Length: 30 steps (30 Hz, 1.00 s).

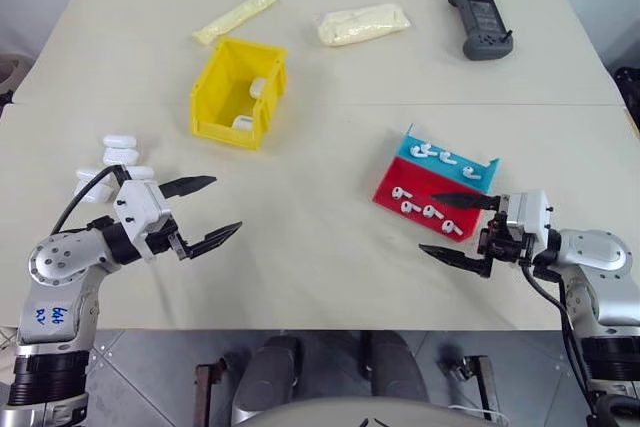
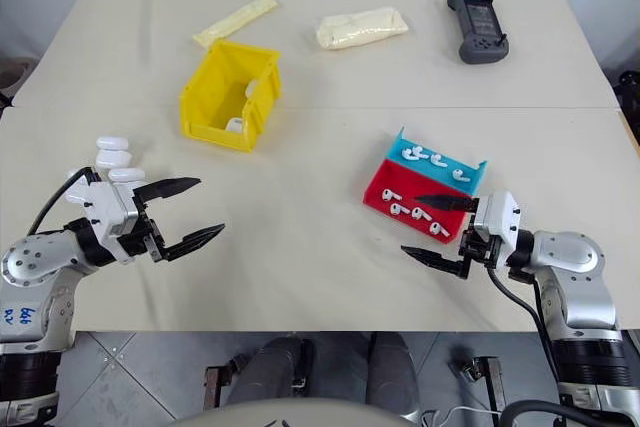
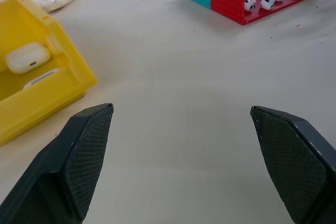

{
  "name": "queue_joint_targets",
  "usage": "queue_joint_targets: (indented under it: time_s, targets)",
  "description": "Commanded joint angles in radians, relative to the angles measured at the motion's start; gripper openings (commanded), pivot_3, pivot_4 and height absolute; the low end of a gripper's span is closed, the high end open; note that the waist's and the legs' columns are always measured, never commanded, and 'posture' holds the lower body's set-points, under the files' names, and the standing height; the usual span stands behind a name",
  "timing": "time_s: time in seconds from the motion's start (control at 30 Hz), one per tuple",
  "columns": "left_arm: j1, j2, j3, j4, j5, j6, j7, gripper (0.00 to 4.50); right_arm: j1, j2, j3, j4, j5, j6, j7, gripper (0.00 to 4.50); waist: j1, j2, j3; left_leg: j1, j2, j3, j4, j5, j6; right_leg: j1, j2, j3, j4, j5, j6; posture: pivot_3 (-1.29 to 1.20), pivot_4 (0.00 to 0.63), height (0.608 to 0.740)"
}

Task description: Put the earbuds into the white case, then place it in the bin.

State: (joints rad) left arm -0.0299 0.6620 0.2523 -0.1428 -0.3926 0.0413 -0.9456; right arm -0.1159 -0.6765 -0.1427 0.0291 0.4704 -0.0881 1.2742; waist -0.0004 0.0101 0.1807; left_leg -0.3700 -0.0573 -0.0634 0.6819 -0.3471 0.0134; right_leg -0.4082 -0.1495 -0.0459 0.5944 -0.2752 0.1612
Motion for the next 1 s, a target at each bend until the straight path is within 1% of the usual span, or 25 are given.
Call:
queue_joint_targets:
  time_s: [0.03, 0.1, 0.2, 0.3, 0.43, 0.5, 0.63, 0.77, 0.87, 1.0]
  targets:
    - [0.015, -0.004, 0.024, -0.012, 0.002, -0.007, 0.036, 4.45, -0.013, 0.015, 0.016, -0.037, 0.005, -0.016, 0.001, 4.5, -0.001, 0.0, 0.0, 0.0, 0.0, 0.0, 0.0, 0.0, 0.0, 0.0, 0.0, 0.0, 0.0, 0.0, 0.0, 0.0, 0.15, 0.74]
    - [0.047, -0.012, 0.066, -0.024, -0.022, 0.026, 0.073, 4.45, -0.026, 0.033, 0.043, -0.063, 0.013, 0.0, -0.005, 4.5, -0.003, 0.0, 0.0, 0.0, 0.001, 0.0, 0.0, 0.0, 0.0, 0.0, 0.0, 0.0, 0.0, 0.0, 0.0, 0.0, 0.15, 0.74]
    - [0.138, -0.045, 0.149, -0.068, -0.043, 0.046, 0.148, 4.45, -0.071, 0.072, 0.078, -0.097, 0.026, 0.024, -0.025, 4.5, -0.008, 0.0, 0.0, 0.0, 0.001, 0.001, 0.0, 0.0, -0.001, -0.001, 0.0, 0.001, 0.0, 0.0, 0.0, 0.0, 0.15, 0.74]
    - [0.261, -0.109, 0.254, -0.124, -0.05, 0.07, 0.256, 4.45, -0.11, 0.124, 0.111, -0.144, 0.037, 0.043, -0.055, 4.5, -0.003, 0.0, 0.0, 0.0, 0.002, 0.001, 0.0, -0.001, -0.001, -0.002, 0.001, 0.002, 0.0, 0.0, 0.0, 0.0, 0.15, 0.74]
    - [0.433, -0.232, 0.404, -0.166, -0.041, 0.088, 0.422, 4.45, -0.139, 0.195, 0.158, -0.19, 0.03, 0.04, -0.092, 4.5, 0.002, -0.001, 0.0, 0.0, 0.001, 0.001, 0.0, -0.001, -0.001, -0.001, 0.0, 0.002, -0.001, 0.0, 0.0, 0.0, 0.15, 0.74]
    - [0.481, -0.27, 0.438, -0.168, -0.036, 0.106, 0.475, 4.45, -0.145, 0.209, 0.168, -0.2, 0.023, 0.028, -0.097, 4.5, 0.008, -0.002, -0.001, 0.0, 0.001, 0.0, 0.0, -0.002, -0.001, -0.001, 0.0, 0.002, -0.001, 0.0, 0.0, 0.0, 0.15, 0.74]
    - [0.521, -0.292, 0.45, -0.149, -0.046, 0.084, 0.477, 4.45, -0.143, 0.221, 0.175, -0.246, 0.033, 0.046, -0.131, 4.5, 0.026, -0.002, -0.001, 0.0, 0.0, 0.0, 0.0, -0.002, 0.0, 0.0, 0.0, 0.002, -0.002, 0.0, 0.0, 0.0, 0.15, 0.74]
    - [0.524, -0.291, 0.452, -0.17, -0.073, 0.119, 0.492, 4.45, -0.136, 0.213, 0.172, -0.274, 0.033, 0.059, -0.151, 4.5, 0.023, -0.005, -0.003, 0.0, 0.0, 0.0, 0.0, -0.003, 0.0, -0.001, 0.0, 0.002, -0.002, 0.0, 0.0, 0.0, 0.15, 0.74]
    - [0.506, -0.262, 0.439, -0.235, -0.136, 0.222, 0.51, 4.45, -0.118, 0.191, 0.163, -0.288, 0.039, 0.081, -0.153, 4.5, 0.021, -0.005, -0.003, 0.0, 0.001, 0.0, 0.0, -0.003, -0.001, -0.001, 0.0, 0.002, -0.001, 0.0, -0.001, 0.0, 0.15, 0.74]
    - [0.405, -0.115, 0.395, -0.314, -0.102, 0.443, 0.601, 4.45, -0.088, 0.135, 0.153, -0.321, 0.087, 0.158, -0.128, 4.5, 0.027, -0.005, -0.003, 0.0, 0.001, -0.001, 0.0, -0.003, -0.001, -0.001, 0.0, 0.002, -0.001, -0.001, -0.002, 0.0, 0.15, 0.74]
